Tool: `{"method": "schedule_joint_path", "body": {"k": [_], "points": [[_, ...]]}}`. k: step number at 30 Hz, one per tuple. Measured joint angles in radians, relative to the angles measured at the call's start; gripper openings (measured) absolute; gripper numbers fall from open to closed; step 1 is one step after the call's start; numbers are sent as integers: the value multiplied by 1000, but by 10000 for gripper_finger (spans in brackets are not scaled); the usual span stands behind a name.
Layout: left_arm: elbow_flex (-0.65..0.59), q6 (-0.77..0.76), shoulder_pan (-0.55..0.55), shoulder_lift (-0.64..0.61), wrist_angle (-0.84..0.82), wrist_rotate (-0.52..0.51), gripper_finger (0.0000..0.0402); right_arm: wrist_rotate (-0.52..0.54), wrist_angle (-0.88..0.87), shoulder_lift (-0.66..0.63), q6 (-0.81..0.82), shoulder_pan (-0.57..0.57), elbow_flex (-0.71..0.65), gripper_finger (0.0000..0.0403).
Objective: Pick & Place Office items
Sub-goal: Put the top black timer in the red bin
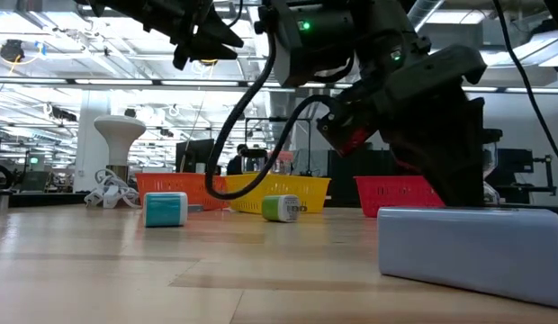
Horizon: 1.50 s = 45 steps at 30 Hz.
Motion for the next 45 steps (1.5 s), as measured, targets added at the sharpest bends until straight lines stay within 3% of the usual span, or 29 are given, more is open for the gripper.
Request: {"method": "schedule_joint_path", "body": {"k": [13,21,33,45], "points": [[0,0,0,0,-9,0,150,68,96,0,4,6,0,235],[0,0,0,0,-17,0,150,71,-3,0,10,15,0,235],[0,0,0,0,-21,0,150,75,39,0,58,41,-3,235],[0,0,0,0,-25,0,150,66,107,-7,96,45,-88,226]]}}
